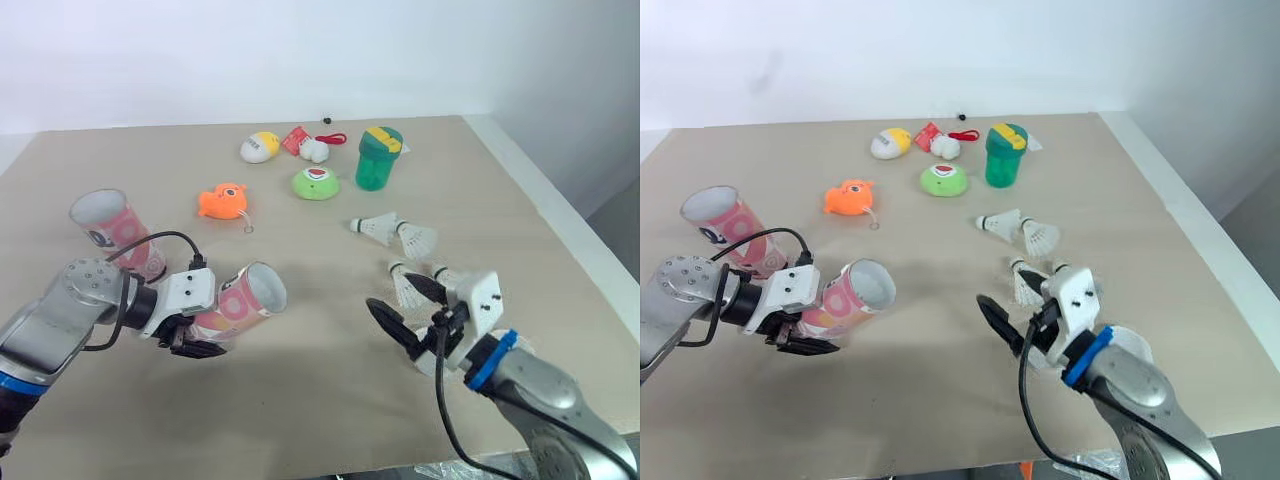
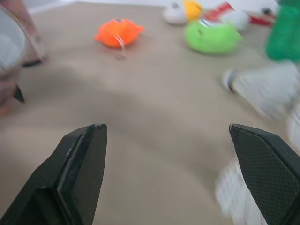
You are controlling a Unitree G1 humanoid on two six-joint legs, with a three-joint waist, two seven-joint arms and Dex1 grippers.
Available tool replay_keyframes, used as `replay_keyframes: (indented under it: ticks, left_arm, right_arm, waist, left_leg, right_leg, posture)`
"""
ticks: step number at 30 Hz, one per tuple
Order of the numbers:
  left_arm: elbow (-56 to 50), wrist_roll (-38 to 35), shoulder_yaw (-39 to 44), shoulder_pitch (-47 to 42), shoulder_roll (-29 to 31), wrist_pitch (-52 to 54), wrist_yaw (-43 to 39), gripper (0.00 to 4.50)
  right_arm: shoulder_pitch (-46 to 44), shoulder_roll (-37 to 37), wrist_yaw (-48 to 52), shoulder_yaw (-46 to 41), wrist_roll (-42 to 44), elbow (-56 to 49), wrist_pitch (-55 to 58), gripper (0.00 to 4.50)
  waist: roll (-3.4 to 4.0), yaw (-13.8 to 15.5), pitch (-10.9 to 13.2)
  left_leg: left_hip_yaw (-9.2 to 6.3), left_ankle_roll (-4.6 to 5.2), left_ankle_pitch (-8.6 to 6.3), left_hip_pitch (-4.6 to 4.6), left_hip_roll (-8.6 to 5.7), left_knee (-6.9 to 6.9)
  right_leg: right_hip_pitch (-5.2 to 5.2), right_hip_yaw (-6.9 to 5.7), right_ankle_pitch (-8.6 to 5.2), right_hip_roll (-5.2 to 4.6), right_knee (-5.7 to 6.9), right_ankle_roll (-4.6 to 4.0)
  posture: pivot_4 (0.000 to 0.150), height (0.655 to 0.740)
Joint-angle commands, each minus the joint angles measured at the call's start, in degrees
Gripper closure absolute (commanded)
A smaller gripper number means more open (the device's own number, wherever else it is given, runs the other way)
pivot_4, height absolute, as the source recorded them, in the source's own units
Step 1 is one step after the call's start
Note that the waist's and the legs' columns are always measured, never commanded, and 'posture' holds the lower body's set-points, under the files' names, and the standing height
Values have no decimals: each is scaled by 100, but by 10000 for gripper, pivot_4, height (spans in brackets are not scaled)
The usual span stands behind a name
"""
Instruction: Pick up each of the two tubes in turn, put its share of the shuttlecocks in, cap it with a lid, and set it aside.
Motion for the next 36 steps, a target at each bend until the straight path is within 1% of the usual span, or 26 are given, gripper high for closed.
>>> replay_keyframes:
  ticks: [1, 3, 9, 17, 18, 20, 21, 22, 24, 25, 26, 27, 29, 34, 36]
  left_arm:
    - [32, 76, -110, -82, -57, -96, -69, 12168]
    - [49, 108, -114, -100, -85, -108, -92, 12168]
    - [38, 144, -104, -110, -115, -110, -108, 12168]
    - [-99, 102, 47, 37, -26, -50, -39, 12168]
    - [-118, 104, 63, 65, -24, -43, -24, 12168]
    - [-154, 103, 88, 110, -23, -21, 1, 12168]
    - [-178, 95, 106, 132, -21, -2, 13, 12168]
    - [-200, 87, 123, 153, -17, 13, 23, 12168]
    - [-232, 74, 149, 185, -7, 34, 41, 12168]
    - [-241, 71, 156, 197, -2, 38, 49, 12168]
    - [-245, 69, 161, 206, 1, 40, 54, 12168]
    - [-250, 69, 164, 214, 3, 42, 60, 12168]
    - [-256, 70, 162, 214, 1, 53, 69, 12168]
    - [-216, 86, 119, 115, -38, 75, 71, 12168]
    - [-189, 96, 101, 83, -51, 68, 62, 12168]
  right_arm:
    - [165, 164, -203, 27, -201, 118, -323, 663]
    - [55, 276, -382, 91, -328, 377, -321, 663]
    - [-734, 618, -813, 397, -484, 1064, -95, 663]
    - [-1629, 875, -997, 263, -390, 2100, 71, 663]
    - [-1701, 908, -1004, 243, -378, 2213, 61, 2955]
    - [-1781, 985, -1027, 207, -318, 2326, 55, 9050]
    - [-1798, 1020, -1039, 191, -290, 2347, 61, 13082]
    - [-1802, 1048, -1041, 180, -274, 2353, 57, 18356]
    - [-1793, 1080, -1006, 179, -243, 2339, 29, 24187]
    - [-1789, 1095, -993, 175, -221, 2330, 29, 29388]
    - [-1787, 1100, -985, 176, -215, 2322, 35, 33110]
    - [-1789, 1098, -953, 174, -193, 2308, 34, 38051]
    - [-1810, 1075, -874, 140, -104, 2232, 52, 44167]
    - [-2037, 920, -543, 31, 489, 1719, 241, 44167]
    - [-2219, 787, -266, 96, 767, 1495, 260, 44167]
  waist:
    - [0, -1, 0]
    - [0, -8, 0]
    - [-4, -10, 0]
    - [-4, -8, 1]
    - [-3, -9, 1]
    - [-4, -10, 1]
    - [-4, -10, 1]
    - [-3, -10, 1]
    - [-3, -10, 1]
    - [-3, -10, 1]
    - [-3, -10, 1]
    - [-3, -10, 1]
    - [-3, -11, 1]
    - [0, -11, 3]
    - [0, -10, 3]
  left_leg:
    - [1, 0, 0, 3, 0, 1]
    - [10, 0, 0, 14, 0, 4]
    - [21, 3, 5, 30, 0, 11]
    - [19, 2, 0, 24, -2, -2]
    - [20, 2, 0, 23, -3, -2]
    - [20, 2, 0, 24, -3, -1]
    - [18, 2, 0, 24, -3, -2]
    - [18, 2, 0, 25, -2, -2]
    - [18, 2, 0, 25, -2, -3]
    - [18, 2, 0, 24, -2, -3]
    - [18, 2, 0, 24, -2, -3]
    - [18, 2, 0, 24, -2, -3]
    - [19, 2, 0, 25, -2, -3]
    - [19, 2, 0, 24, -2, -3]
    - [19, 2, 0, 25, -2, -3]
  right_leg:
    - [1, 2, -3, 0, 0, -7]
    - [6, 12, 1, 0, 0, -8]
    - [21, 28, 10, 1, -1, -9]
    - [20, 29, -7, 2, -3, 2]
    - [19, 30, -7, 2, -3, 0]
    - [19, 31, -6, 2, -3, -1]
    - [20, 30, -6, 3, -3, -1]
    - [21, 29, -6, 4, -3, -1]
    - [20, 29, -6, 4, -3, 0]
    - [20, 30, -5, 3, -3, 1]
    - [20, 30, -5, 3, -3, 1]
    - [20, 30, -6, 3, -3, 0]
    - [20, 30, -6, 3, -3, -1]
    - [20, 31, -6, 3, -3, -1]
    - [20, 31, -5, 3, -3, 1]
  posture:
    - [1500, 7400]
    - [1500, 7400]
    - [1500, 7400]
    - [1500, 7400]
    - [1500, 7400]
    - [1500, 7400]
    - [1500, 7400]
    - [1500, 7400]
    - [1500, 7400]
    - [1500, 7400]
    - [1500, 7400]
    - [1500, 7400]
    - [1500, 7400]
    - [1500, 7400]
    - [1500, 7400]
